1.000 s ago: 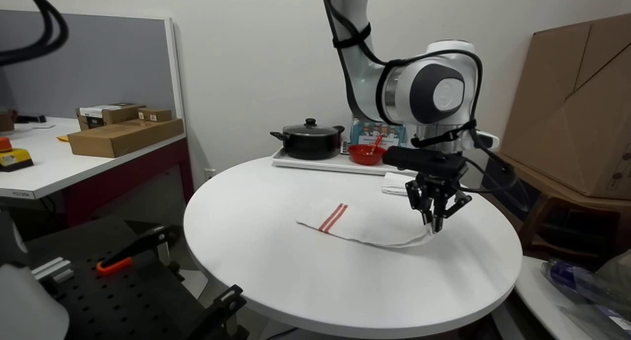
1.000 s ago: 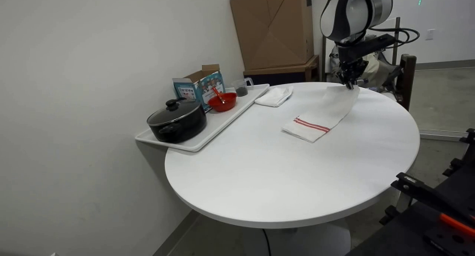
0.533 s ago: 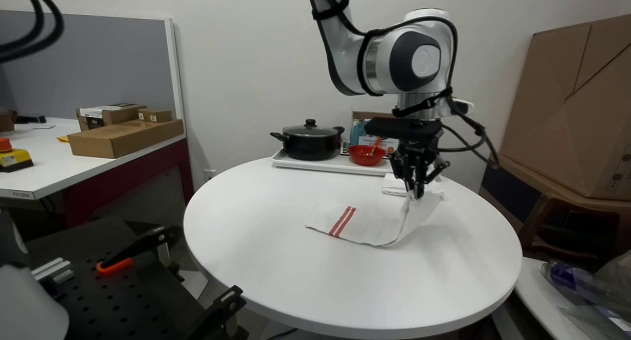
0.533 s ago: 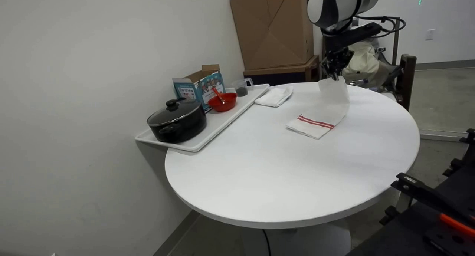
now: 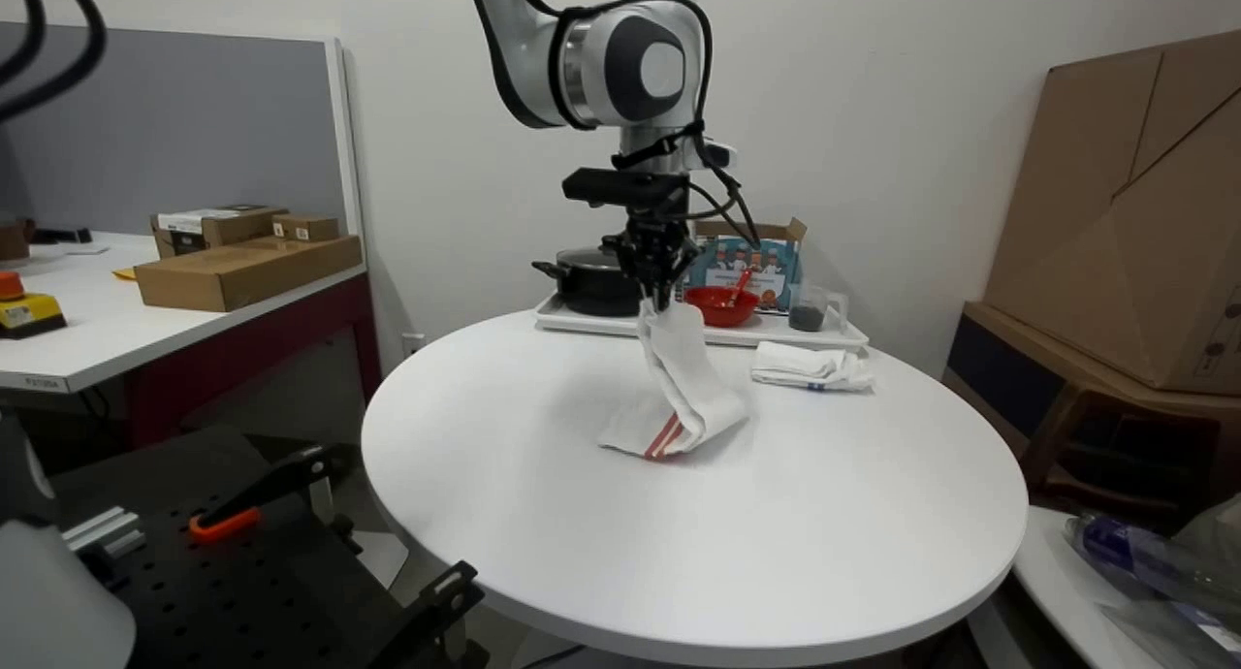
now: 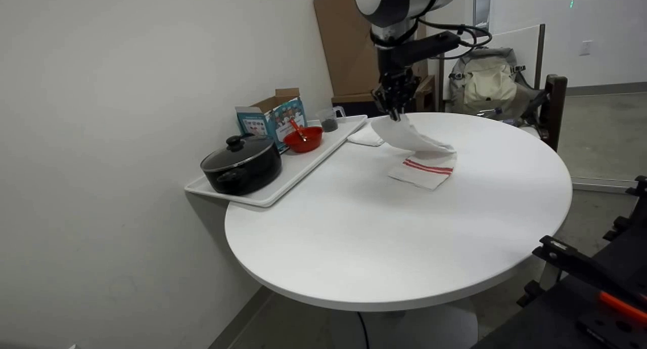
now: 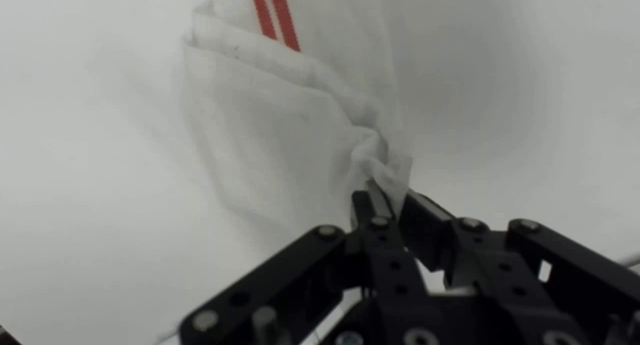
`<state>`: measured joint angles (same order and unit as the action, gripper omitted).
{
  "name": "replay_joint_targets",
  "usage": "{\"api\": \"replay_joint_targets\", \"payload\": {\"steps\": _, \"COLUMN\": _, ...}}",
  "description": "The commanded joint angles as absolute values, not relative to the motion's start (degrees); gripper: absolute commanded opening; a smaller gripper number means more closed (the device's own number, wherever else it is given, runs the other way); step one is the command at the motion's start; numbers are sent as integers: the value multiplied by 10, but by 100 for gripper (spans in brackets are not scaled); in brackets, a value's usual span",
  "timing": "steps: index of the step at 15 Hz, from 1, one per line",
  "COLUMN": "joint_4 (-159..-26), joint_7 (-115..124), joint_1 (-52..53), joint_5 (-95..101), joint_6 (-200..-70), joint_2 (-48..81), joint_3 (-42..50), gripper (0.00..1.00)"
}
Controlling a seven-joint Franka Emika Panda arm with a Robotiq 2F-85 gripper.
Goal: Fold the towel
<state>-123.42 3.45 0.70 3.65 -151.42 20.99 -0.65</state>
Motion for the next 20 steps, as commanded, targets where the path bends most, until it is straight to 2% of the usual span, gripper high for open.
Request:
{"api": "replay_joint_targets", "payload": {"steps": 1, "joint_4": -1277, "joint_7": 44, "joint_1": 28, "joint_5": 33, "joint_6": -1503, "joint_2": 174, "joint_3": -12, "gripper": 9}}
{"api": "replay_joint_targets", "payload": {"steps": 9, "joint_4": -1297, "joint_7": 41, "joint_1": 27, "joint_5": 58, "joint_6": -1497, "joint_2": 170, "joint_3": 17, "gripper": 9}}
{"api": "replay_joint_targets", "payload": {"steps": 16, "joint_4": -1376, "joint_7": -4, "joint_1": 42, "joint_5": 75, "joint_6": -1486, "joint_2": 145, "joint_3": -13, "gripper": 10}}
{"api": "replay_joint_targets", "payload": {"steps": 17, "joint_4": -1387, "joint_7": 5, "joint_1": 51, "joint_5": 95, "joint_6": -1494, "joint_2": 142, "joint_3": -8, "gripper": 35}}
{"api": "replay_joint_targets", "payload": {"steps": 18, "joint_4": -1395, "joint_7": 11, "joint_1": 56, "joint_5": 111, "joint_6": -1498, "joint_2": 141, "joint_3": -6, "gripper": 36}}
{"api": "replay_joint_targets", "payload": {"steps": 20, "joint_4": -1409, "joint_7": 18, "joint_1": 63, "joint_5": 140, "joint_6": -1511, "joint_2": 136, "joint_3": -1, "gripper": 49}}
